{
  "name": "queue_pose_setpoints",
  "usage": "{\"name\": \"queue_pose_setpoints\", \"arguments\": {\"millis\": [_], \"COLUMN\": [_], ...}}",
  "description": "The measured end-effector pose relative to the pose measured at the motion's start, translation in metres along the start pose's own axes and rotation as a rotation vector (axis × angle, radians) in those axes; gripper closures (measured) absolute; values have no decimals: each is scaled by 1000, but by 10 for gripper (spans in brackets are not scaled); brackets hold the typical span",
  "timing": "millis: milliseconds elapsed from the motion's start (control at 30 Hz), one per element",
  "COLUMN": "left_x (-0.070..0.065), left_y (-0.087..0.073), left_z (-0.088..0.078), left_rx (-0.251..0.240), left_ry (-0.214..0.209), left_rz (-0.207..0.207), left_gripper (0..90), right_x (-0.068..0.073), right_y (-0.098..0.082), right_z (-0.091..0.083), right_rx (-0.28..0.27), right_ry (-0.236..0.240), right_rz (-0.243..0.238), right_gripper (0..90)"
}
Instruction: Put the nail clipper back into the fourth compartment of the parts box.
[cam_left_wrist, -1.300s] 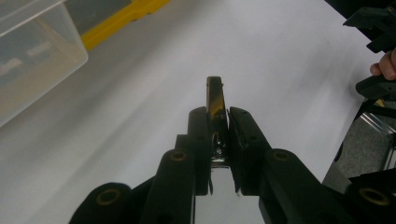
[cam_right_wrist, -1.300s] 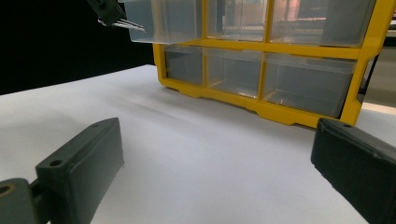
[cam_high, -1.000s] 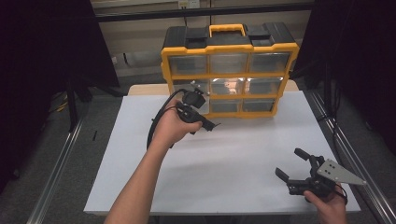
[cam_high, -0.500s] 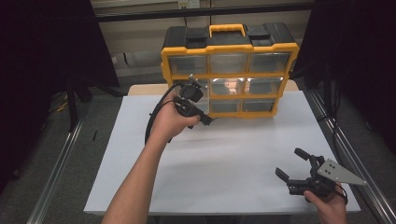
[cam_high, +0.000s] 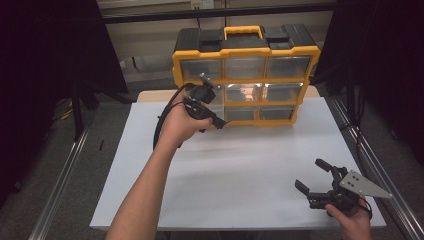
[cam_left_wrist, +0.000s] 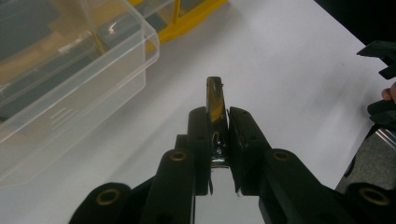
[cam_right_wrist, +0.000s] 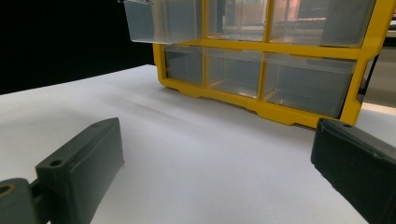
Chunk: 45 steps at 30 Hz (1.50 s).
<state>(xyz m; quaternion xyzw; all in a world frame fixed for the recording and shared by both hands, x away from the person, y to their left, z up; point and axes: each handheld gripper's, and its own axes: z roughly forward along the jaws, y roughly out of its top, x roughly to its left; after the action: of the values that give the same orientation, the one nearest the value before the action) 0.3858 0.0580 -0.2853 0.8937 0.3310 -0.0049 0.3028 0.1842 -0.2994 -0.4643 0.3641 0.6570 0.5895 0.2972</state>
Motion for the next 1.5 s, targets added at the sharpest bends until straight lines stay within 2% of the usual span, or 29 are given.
{"name": "queue_pose_setpoints", "arguments": {"millis": [433,667,700,867,933,1067,1300,1333,1500], "left_x": [4,7,8,11,13,15,18,17,14], "left_y": [9,13,14,16,17,18,21,21,23], "left_z": [-8,-9,-8,-10,-11,-11,-13,-13,-16], "left_rx": [3,0,-5,-14,-8,-12,-16,-16,-26], "left_ry": [25,37,43,46,44,49,35,33,28], "left_rz": [-3,-25,-18,-37,-26,-38,-36,-49,-36], "left_gripper": [798,797,798,798,797,798,798,798,798], "right_x": [0,0,-1,-1,-1,-1,-1,-1,-1], "right_y": [0,0,0,0,0,0,0,0,0], "right_z": [0,-1,-1,-1,-1,-1,-1,-1,-1], "right_rx": [-1,-1,-2,-1,0,0,-4,-4,-2], "right_ry": [-1,0,-1,-4,-5,-5,-6,-4,-5], "right_rz": [0,1,1,5,6,6,6,3,6], "right_gripper": [22,22,22,22,22,22,22,22,22]}}
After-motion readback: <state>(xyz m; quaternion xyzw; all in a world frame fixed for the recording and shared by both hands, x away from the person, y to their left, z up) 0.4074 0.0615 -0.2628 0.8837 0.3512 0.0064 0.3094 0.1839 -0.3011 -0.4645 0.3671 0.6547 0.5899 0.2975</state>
